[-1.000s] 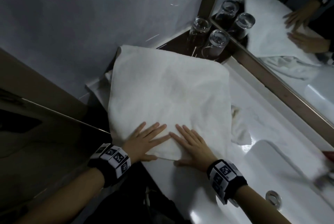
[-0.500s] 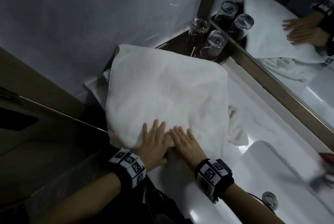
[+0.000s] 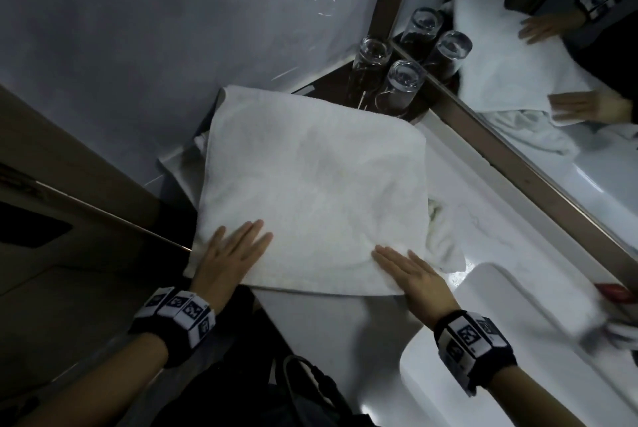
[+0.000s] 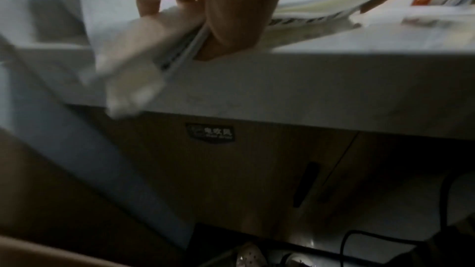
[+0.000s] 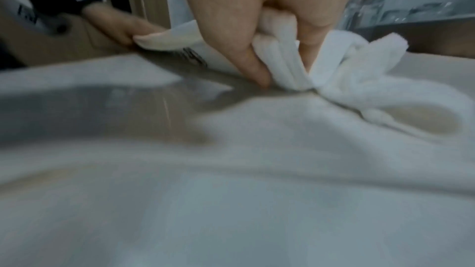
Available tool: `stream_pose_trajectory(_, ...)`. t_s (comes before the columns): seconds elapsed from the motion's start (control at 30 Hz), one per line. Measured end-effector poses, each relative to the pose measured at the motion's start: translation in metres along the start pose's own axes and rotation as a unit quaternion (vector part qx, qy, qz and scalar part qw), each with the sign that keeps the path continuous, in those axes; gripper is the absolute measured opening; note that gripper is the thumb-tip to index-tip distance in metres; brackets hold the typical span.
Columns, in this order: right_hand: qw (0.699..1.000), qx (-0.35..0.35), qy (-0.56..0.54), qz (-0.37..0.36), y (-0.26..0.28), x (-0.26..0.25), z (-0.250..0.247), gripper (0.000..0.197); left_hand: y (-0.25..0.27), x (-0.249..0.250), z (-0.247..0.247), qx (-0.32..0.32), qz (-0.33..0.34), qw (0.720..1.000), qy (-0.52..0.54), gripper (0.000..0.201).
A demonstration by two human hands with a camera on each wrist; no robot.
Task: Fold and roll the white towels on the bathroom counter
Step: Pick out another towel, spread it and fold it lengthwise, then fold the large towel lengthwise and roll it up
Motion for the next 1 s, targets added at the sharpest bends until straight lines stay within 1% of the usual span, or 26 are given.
stream_pose_trajectory(0.1,0.998,-0.033,0.045,-0.011,0.006,0.005,0.012,0.099,0.003,-0.005,0.005,-0.042,-0.032,0.998,0.019,0.072)
stream_pose_trajectory(0.17,0.998,-0.044,0.048,-0.023,0.006,0.007,0.014,0.101,0.006,-0.007,0.007,-0.078,-0.04,0.995,0.048,0.078)
stream_pose_trajectory(0.2,0.998,-0.05,0.036,-0.036,0.005,0.009,0.014,0.099,0.009,-0.009,0.01,-0.105,-0.038,0.992,0.065,0.084)
stream_pose_trajectory(0.23,0.998,-0.053,0.007,-0.045,0.003,0.011,0.012,0.094,0.012,-0.012,0.014,-0.132,-0.028,0.987,0.09,0.093)
stream_pose_trajectory(0.27,0.997,-0.052,-0.041,-0.046,0.0,0.015,0.01,0.084,0.014,-0.018,0.017,-0.157,-0.014,0.98,0.119,0.101)
stream_pose_trajectory(0.3,0.994,-0.042,-0.101,-0.032,-0.002,0.018,0.006,0.071,0.016,-0.024,0.017,-0.182,0.002,0.971,0.153,0.103)
stream_pose_trajectory(0.37,0.978,-0.018,-0.203,0.039,-0.005,0.026,-0.003,0.046,0.016,-0.036,0.011,-0.213,0.021,0.949,0.232,0.096)
stream_pose_trajectory(0.4,0.966,-0.004,-0.247,0.08,-0.005,0.031,-0.007,0.037,0.015,-0.042,0.005,-0.214,0.015,0.936,0.278,0.089)
stream_pose_trajectory(0.43,0.95,0.01,-0.289,0.116,-0.005,0.034,-0.012,0.031,0.015,-0.048,-0.002,-0.21,-0.009,0.923,0.323,0.079)
stream_pose_trajectory(0.47,0.935,0.027,-0.326,0.135,-0.005,0.037,-0.017,0.029,0.016,-0.055,-0.01,-0.2,-0.044,0.91,0.36,0.068)
stream_pose_trajectory(0.5,0.927,0.038,-0.344,0.144,-0.004,0.037,-0.023,0.035,0.017,-0.062,-0.017,-0.19,-0.078,0.9,0.384,0.058)
stream_pose_trajectory(0.53,0.918,0.039,-0.365,0.148,-0.003,0.038,-0.028,0.042,0.018,-0.067,-0.025,-0.186,-0.101,0.896,0.391,0.05)
stream_pose_trajectory(0.57,0.912,0.029,-0.379,0.155,-0.002,0.038,-0.033,0.045,0.018,-0.071,-0.033,-0.186,-0.111,0.896,0.389,0.043)
stream_pose_trajectory(0.63,0.897,-0.002,-0.411,0.165,0.003,0.04,-0.041,0.041,0.016,-0.076,-0.048,-0.183,-0.105,0.892,0.4,0.035)
stream_pose_trajectory(0.7,0.88,-0.024,-0.433,0.192,0.008,0.043,-0.047,0.028,0.014,-0.079,-0.061,-0.182,-0.103,0.875,0.437,0.033)
stream_pose_trajectory(0.73,0.873,-0.022,-0.439,0.213,0.01,0.045,-0.05,0.02,0.014,-0.081,-0.067,-0.19,-0.1,0.865,0.454,0.032)
stream_pose_trajectory(0.8,0.855,0.004,-0.433,0.285,0.015,0.051,-0.054,0.032,0.012,-0.082,-0.079,-0.22,-0.078,0.845,0.481,0.027)
stream_pose_trajectory(0.83,0.847,0.012,-0.439,0.299,0.015,0.051,-0.056,0.031,0.01,-0.083,-0.085,-0.232,-0.07,0.834,0.495,0.024)
stream_pose_trajectory(0.87,0.843,0.007,-0.451,0.293,0.015,0.046,-0.061,0.027,0.008,-0.084,-0.09,-0.239,-0.069,0.826,0.506,0.021)
stream_pose_trajectory(0.9,0.845,-0.001,-0.458,0.276,0.013,0.041,-0.065,0.026,0.005,-0.088,-0.093,-0.236,-0.074,0.824,0.509,0.019)
stream_pose_trajectory(0.93,0.85,0.002,-0.456,0.263,0.01,0.038,-0.069,0.031,0.0,-0.092,-0.094,-0.222,-0.089,0.829,0.505,0.018)
stream_pose_trajectory(1.0,0.866,0.045,-0.429,0.253,0.001,0.037,-0.073,0.043,-0.01,-0.101,-0.09,-0.197,-0.128,0.847,0.477,0.018)
Point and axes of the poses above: each hand's wrist, its own y-axis away from the middle knuckle, its own z-axis out of the palm, x = y × z, the point moved 3 cm from there along -y, towards the middle knuckle, and after that the axes turned 3 degrees about x, right-handed, at the moved point
